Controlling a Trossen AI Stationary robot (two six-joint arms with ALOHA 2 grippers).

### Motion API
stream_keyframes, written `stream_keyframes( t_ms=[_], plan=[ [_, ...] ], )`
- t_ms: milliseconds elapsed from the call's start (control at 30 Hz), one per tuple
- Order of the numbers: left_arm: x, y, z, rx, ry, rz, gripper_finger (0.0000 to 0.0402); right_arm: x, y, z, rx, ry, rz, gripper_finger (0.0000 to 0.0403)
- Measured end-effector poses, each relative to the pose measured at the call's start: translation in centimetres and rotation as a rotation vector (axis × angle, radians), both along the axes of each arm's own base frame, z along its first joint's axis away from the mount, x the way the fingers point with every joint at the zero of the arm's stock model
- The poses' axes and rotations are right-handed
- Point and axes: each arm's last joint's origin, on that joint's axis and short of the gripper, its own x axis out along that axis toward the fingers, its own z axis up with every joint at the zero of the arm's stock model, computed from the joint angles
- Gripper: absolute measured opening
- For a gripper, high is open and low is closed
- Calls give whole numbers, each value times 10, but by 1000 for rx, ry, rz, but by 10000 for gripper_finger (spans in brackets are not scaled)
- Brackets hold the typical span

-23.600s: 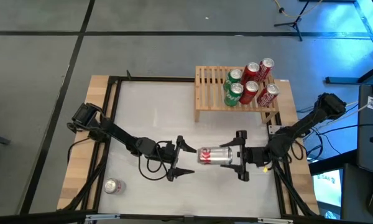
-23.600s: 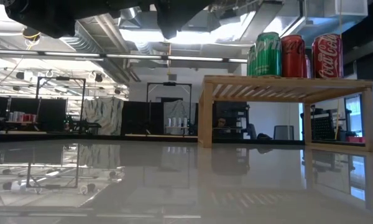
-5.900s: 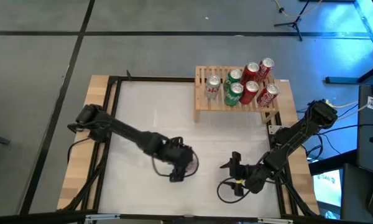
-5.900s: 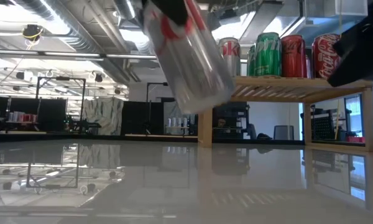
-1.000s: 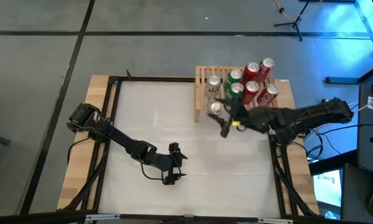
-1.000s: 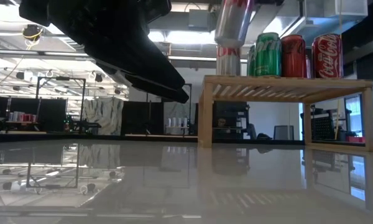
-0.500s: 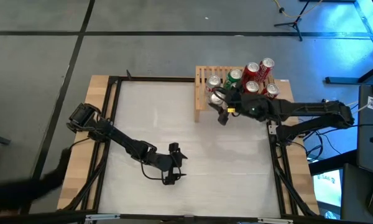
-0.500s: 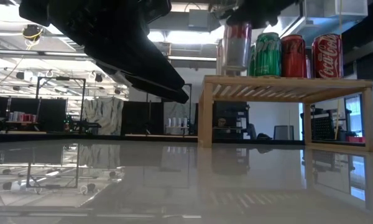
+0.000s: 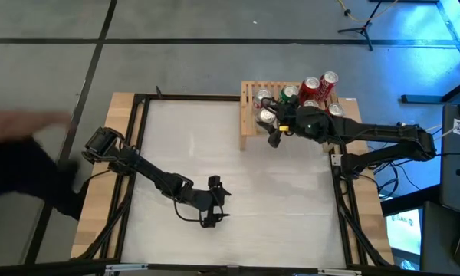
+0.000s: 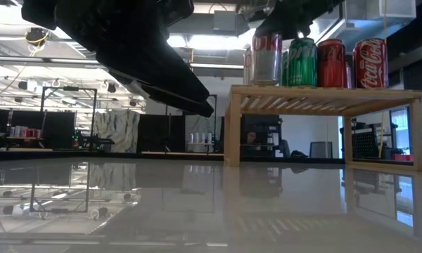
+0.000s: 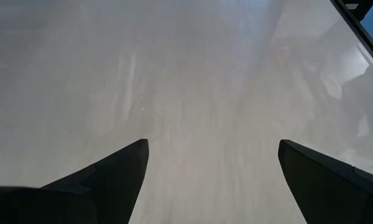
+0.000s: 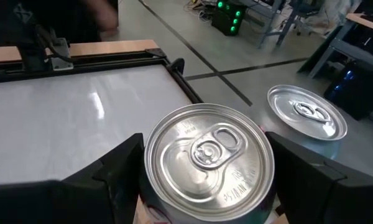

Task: Place canned beverage on shelf
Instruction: Put the silver soda can on the shelf aligned with the other silver soda can

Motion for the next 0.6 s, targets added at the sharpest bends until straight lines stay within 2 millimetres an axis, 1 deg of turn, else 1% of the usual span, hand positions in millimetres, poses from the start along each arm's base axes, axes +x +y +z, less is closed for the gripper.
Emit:
stream_keyframes(
  t_ms=[600],
  plan=[
    [0,0,0,-1,-5,2,347,0,1,-2,31,2,5,280]
  ],
)
